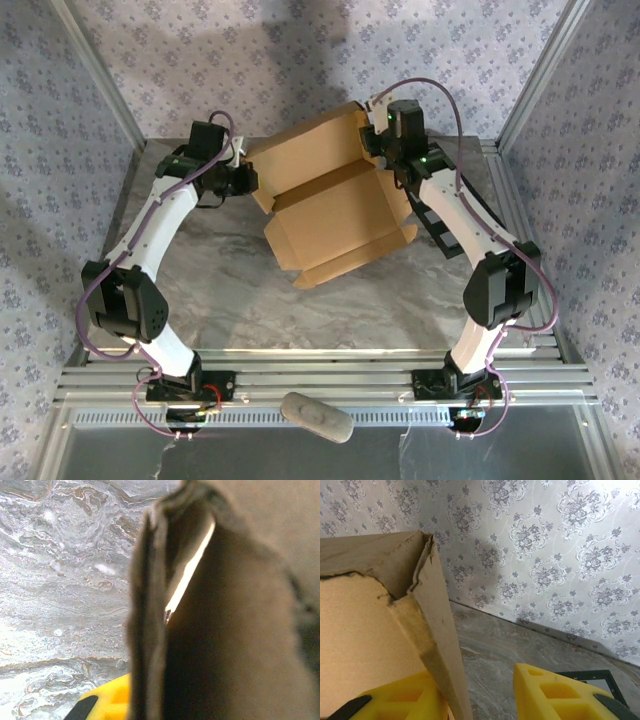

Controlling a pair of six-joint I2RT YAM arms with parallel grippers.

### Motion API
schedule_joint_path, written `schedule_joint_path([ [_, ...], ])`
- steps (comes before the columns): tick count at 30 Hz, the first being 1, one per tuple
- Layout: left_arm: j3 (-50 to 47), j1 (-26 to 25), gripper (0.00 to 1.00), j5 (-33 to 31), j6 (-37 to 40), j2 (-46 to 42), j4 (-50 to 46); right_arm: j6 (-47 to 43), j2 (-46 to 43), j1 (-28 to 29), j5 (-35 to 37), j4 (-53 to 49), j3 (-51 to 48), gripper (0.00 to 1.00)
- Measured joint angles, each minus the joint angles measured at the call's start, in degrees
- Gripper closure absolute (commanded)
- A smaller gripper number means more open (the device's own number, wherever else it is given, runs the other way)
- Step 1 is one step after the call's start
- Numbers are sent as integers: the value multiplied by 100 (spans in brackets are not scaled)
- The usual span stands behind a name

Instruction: Fold the paper box

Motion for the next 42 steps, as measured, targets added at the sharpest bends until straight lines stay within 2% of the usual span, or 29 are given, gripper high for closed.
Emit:
schedule_joint_path([
  [17, 267, 103, 100, 17, -11, 7, -358, 168, -2, -273, -1097, -98, -24, 59],
  [28, 501, 142, 100, 15, -76, 188, -654, 160, -90, -308, -1274, -136, -234, 55],
  [35, 549, 153, 100, 48, -140, 188, -693, 160, 46, -304, -1403, -299, 133, 55],
  [39, 562, 164, 100, 63, -146, 188, -702, 160, 142, -273, -1427, -323, 208, 61],
  [40, 564, 166, 100, 63, -149, 188, -713, 146, 166, -262, -1427, -334, 214, 66],
  [42, 581, 173, 100, 66, -149, 188, -734, 157, 201, -243, -1447, -352, 225, 87],
])
